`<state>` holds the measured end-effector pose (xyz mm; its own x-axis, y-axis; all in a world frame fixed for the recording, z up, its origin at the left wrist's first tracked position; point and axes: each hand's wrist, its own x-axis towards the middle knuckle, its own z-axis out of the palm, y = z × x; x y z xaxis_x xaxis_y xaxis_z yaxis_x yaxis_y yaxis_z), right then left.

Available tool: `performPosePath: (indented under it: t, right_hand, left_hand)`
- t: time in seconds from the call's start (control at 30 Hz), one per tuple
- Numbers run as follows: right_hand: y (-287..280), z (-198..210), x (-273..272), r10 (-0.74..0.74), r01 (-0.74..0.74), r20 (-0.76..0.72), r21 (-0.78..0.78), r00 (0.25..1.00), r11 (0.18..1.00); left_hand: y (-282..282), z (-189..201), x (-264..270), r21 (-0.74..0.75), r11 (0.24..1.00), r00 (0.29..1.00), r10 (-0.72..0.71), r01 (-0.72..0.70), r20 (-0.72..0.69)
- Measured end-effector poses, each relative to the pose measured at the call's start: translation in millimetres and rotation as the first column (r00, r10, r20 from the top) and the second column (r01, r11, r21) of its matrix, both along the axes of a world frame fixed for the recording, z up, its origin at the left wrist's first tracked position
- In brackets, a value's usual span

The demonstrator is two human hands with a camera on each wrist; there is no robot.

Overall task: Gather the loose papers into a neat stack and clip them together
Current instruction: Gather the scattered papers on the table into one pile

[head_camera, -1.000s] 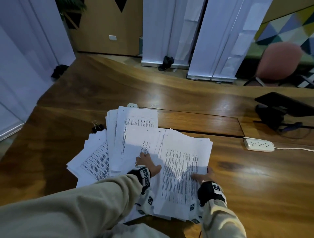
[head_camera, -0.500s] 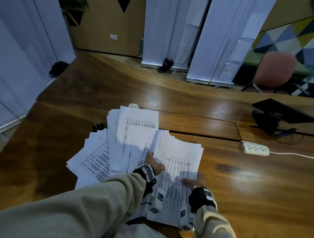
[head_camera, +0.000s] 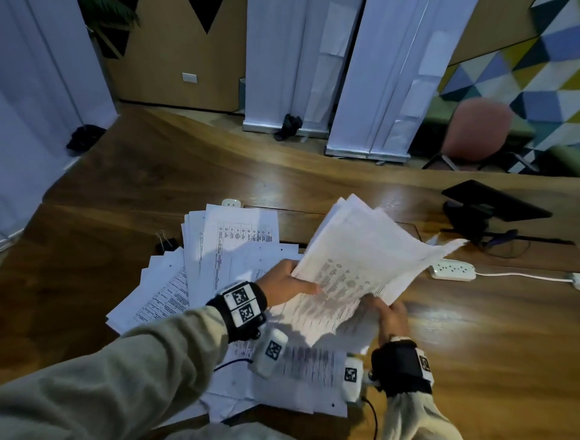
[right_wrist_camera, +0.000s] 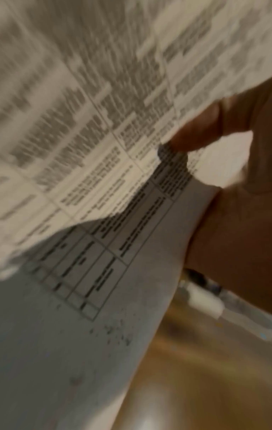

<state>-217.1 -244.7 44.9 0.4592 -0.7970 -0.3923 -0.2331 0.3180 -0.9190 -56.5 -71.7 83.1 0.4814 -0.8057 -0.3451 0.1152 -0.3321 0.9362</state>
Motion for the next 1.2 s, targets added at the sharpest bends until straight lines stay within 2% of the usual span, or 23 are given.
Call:
performPosePath:
  t: [0.07,0.1,0.2,0.37,0.5,0.67,0.77,0.9,1.03,1.1,1.2]
  right_hand:
    - [10.4,30.1,-0.1,-0.031,0.05,0.102,-0.19,0.994,0.981]
    - [15.8,38.6,0.4,-0.011,0.051,0.174,-0.229,0.985,0.972]
    - [34.9,40.5,-1.1,0.027,0.032,0.198,-0.289,0.98,0.957]
    - [51.7,21.4,6.5,0.034,0.017,0.2,-0.25,0.979,0.968]
    - [54.7,20.8,13.4,-0.009,0.048,0.205,-0.188,0.979,0.981]
    - [53.0,26.9,10.8,-0.045,0.105,0.288,-0.197,0.957,0.975]
    - [52.4,18.4,10.7,-0.015,0.068,0.25,-0.205,0.968,0.976]
    - [57.2,17.6,13.7,-0.004,0.038,0.192,-0.17,0.981,0.985]
    - [53.9,27.7,12.8,-0.03,0.068,0.246,-0.148,0.969,0.987]
    - [49.0,17.2,12.9,-0.029,0.054,0.188,-0.129,0.982,0.99]
    - [47.0,-6.4,16.6,0.038,-0.034,0.032,-0.121,0.999,0.992]
  left_hand:
    - [6.9,12.0,8.0,-0.083,0.989,0.993,0.116,-0.119,-0.036]
    - [10.3,15.9,11.5,-0.119,0.98,0.986,0.157,-0.163,-0.052]
    - [21.2,19.5,16.3,-0.164,0.965,0.978,0.201,-0.206,-0.047]
    - [32.2,-5.8,8.5,-0.102,0.95,0.955,0.291,-0.296,-0.062]
    - [26.8,-9.1,3.3,-0.095,0.927,0.931,0.36,-0.364,-0.051]
    - [30.9,-6.4,6.0,-0.18,0.92,0.937,0.339,-0.349,-0.083]
    - [34.0,-15.7,7.2,-0.16,0.944,0.957,0.281,-0.289,-0.071]
    - [32.4,-15.9,4.9,-0.168,0.944,0.958,0.269,-0.283,-0.105]
    - [31.1,-8.1,3.6,-0.242,0.932,0.963,0.259,-0.269,-0.071]
    - [31.6,-13.6,6.2,-0.222,0.944,0.97,0.243,-0.243,-0.031]
    - [33.7,-37.0,9.4,-0.065,0.987,0.987,0.148,-0.144,0.067]
